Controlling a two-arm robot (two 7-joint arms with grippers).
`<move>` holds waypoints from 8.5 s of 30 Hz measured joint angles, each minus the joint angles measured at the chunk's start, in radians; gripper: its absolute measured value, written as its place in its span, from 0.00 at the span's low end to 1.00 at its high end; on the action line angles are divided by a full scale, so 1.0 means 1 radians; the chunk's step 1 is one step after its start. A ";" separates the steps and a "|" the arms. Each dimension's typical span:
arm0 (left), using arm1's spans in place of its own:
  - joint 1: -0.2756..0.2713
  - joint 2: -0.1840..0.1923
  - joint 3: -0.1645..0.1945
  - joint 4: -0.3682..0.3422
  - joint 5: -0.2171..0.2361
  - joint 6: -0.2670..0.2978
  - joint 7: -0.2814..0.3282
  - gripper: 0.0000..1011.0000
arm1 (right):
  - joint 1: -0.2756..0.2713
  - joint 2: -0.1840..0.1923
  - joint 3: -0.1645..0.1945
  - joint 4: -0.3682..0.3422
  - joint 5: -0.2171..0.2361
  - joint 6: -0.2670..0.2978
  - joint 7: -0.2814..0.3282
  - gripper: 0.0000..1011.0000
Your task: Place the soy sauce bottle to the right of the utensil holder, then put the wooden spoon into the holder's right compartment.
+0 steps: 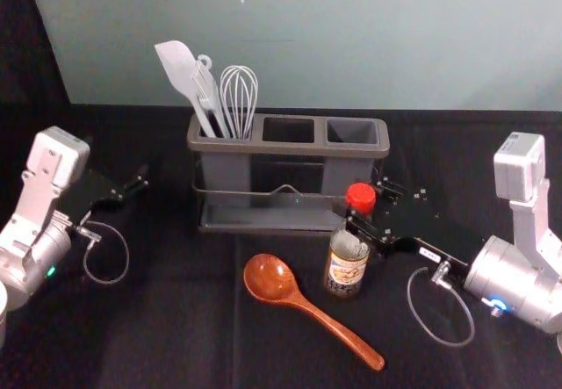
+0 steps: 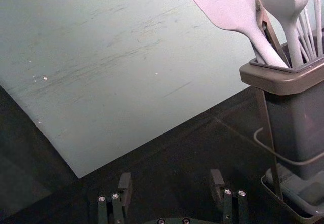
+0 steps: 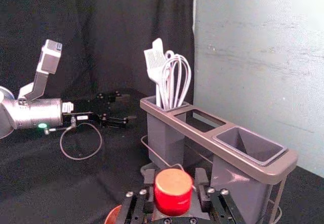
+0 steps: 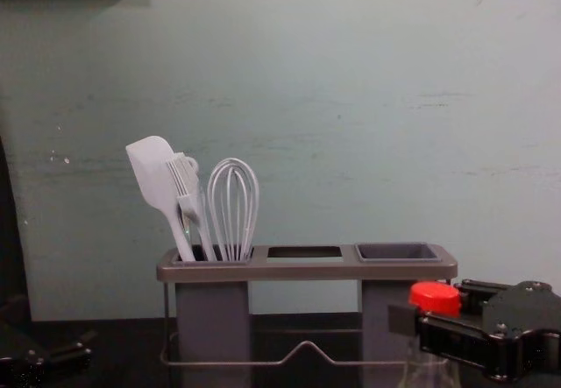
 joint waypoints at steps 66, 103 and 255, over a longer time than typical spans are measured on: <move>0.000 0.000 0.000 0.000 0.000 0.000 0.000 0.99 | 0.057 -0.052 0.158 0.144 -0.083 -0.063 -0.041 0.38; 0.000 0.000 0.000 0.000 0.000 0.000 0.000 0.99 | 0.104 -0.093 0.140 0.226 -0.096 -0.070 -0.050 0.38; 0.000 0.000 0.000 0.000 0.000 0.000 0.000 0.99 | 0.336 -0.199 -0.315 0.123 -0.306 0.780 0.024 0.99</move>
